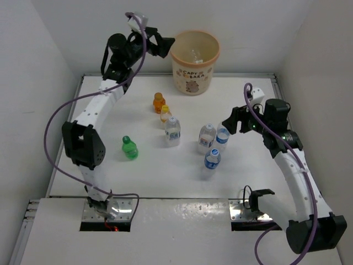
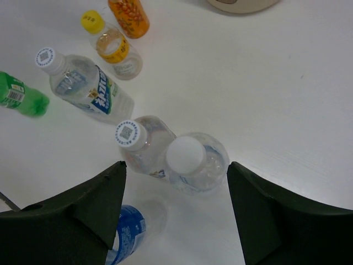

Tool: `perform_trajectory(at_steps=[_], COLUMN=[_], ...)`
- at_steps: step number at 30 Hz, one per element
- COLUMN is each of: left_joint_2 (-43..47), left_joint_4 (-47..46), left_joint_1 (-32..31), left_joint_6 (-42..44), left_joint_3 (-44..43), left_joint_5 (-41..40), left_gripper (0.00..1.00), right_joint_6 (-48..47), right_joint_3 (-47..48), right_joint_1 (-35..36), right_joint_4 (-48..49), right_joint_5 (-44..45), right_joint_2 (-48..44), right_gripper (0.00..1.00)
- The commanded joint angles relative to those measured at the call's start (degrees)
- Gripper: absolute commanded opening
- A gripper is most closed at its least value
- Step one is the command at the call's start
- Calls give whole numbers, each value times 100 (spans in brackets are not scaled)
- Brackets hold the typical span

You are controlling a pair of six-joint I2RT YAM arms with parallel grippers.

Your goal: Put the plastic bottles in the bin

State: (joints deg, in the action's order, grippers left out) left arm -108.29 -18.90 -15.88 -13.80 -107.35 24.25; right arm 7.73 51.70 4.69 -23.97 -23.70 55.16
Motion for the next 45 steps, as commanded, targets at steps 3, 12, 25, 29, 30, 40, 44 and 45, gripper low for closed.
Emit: perform_trajectory(at_steps=[3, 12, 25, 29, 30, 40, 44, 45], left_joint_2=[1194, 1583, 1697, 1811, 1872, 2426, 2646, 2707], left_joint_4=[-53, 70, 123, 123, 123, 721, 878, 1122], left_joint_1=[392, 639, 850, 964, 1016, 1605, 1737, 1737], left_joint_6=[-26, -26, 27, 27, 27, 185, 526, 632], left_joint_3=[950, 1488, 1752, 1980, 1981, 2710, 3097, 3097], left_joint_5=[317, 440, 546, 598, 651, 1037, 1406, 1703], left_gripper=[100, 100, 100, 100, 100, 97, 95, 92], right_joint_6=[-122, -324, -474, -535, -544, -966, -949, -861], right_joint_3=[-143, -301, -406, -354, -319, 2639, 4170, 4407], right_joint_1=[331, 515, 577, 568, 568, 349, 401, 410], right_joint_4=[700, 1122, 1210, 1184, 1175, 1086, 1412, 1482], right_joint_5=[322, 894, 736, 718, 709, 1201, 1245, 1228], right_joint_2=[135, 461, 742, 760, 751, 1461, 2418, 2804], right_gripper=[73, 68, 42, 28, 23, 5, 4, 2])
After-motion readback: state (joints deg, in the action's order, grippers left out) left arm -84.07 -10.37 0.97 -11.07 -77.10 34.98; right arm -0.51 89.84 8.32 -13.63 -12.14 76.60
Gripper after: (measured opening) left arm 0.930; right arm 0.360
